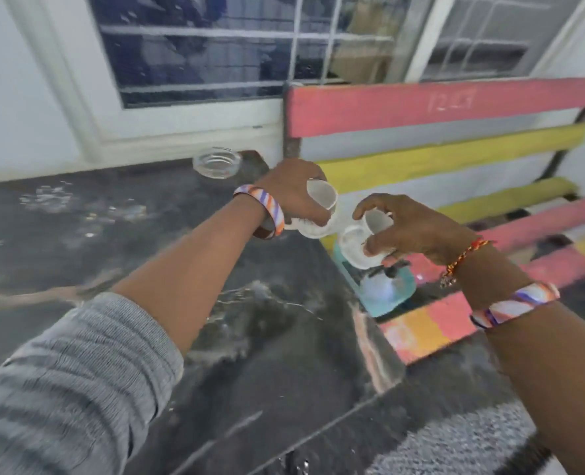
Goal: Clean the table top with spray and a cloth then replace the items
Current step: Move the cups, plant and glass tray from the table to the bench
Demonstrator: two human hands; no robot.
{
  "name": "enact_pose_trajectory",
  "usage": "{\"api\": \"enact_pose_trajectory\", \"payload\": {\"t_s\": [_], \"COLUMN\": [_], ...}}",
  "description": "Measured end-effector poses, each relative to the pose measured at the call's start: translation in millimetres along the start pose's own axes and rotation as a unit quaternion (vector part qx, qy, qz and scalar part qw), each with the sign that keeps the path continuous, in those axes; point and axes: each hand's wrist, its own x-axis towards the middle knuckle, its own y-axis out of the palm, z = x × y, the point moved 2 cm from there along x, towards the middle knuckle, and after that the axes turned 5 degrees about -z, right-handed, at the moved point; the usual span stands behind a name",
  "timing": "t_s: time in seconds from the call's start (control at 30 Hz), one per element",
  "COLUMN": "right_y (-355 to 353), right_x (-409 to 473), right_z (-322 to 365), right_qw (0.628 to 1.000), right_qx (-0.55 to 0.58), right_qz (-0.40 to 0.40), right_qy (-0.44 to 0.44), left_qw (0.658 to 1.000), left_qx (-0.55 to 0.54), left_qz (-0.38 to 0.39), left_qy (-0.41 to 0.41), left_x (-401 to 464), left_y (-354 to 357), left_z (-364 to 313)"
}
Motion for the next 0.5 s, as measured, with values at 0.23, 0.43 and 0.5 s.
{"api": "enact_pose_trajectory", "payload": {"t_s": [0.23, 0.43, 0.5], "right_y": [-84, -141, -165], "right_x": [-10, 11, 24], "right_z": [-83, -145, -167], "right_qw": [0.997, 0.987, 0.983], "right_qx": [0.022, 0.07, 0.094], "right_qz": [-0.052, -0.084, -0.096], "right_qy": [0.044, 0.115, 0.126], "left_qw": [0.999, 0.998, 0.998], "left_qx": [0.011, 0.013, 0.012], "left_qz": [0.037, 0.056, 0.056], "left_qy": [0.026, 0.038, 0.033], "left_x": [58, 118, 145], "left_y": [75, 127, 145], "left_z": [-70, -108, -120]}}
